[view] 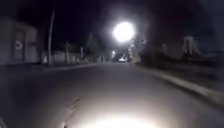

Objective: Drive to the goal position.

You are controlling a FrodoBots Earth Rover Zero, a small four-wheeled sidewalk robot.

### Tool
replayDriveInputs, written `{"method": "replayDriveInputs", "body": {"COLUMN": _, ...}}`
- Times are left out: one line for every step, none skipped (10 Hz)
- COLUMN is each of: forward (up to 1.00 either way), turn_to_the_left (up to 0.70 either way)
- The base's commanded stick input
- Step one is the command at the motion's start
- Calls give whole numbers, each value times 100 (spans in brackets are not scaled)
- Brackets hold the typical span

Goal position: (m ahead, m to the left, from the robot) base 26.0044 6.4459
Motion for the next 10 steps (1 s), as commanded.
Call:
{"method": "replayDriveInputs", "body": {"forward": 100, "turn_to_the_left": 0}}
{"method": "replayDriveInputs", "body": {"forward": 100, "turn_to_the_left": -4}}
{"method": "replayDriveInputs", "body": {"forward": 100, "turn_to_the_left": -37}}
{"method": "replayDriveInputs", "body": {"forward": 100, "turn_to_the_left": -40}}
{"method": "replayDriveInputs", "body": {"forward": 100, "turn_to_the_left": -40}}
{"method": "replayDriveInputs", "body": {"forward": 100, "turn_to_the_left": -40}}
{"method": "replayDriveInputs", "body": {"forward": 100, "turn_to_the_left": -40}}
{"method": "replayDriveInputs", "body": {"forward": 100, "turn_to_the_left": -33}}
{"method": "replayDriveInputs", "body": {"forward": 100, "turn_to_the_left": 0}}
{"method": "replayDriveInputs", "body": {"forward": 100, "turn_to_the_left": 0}}
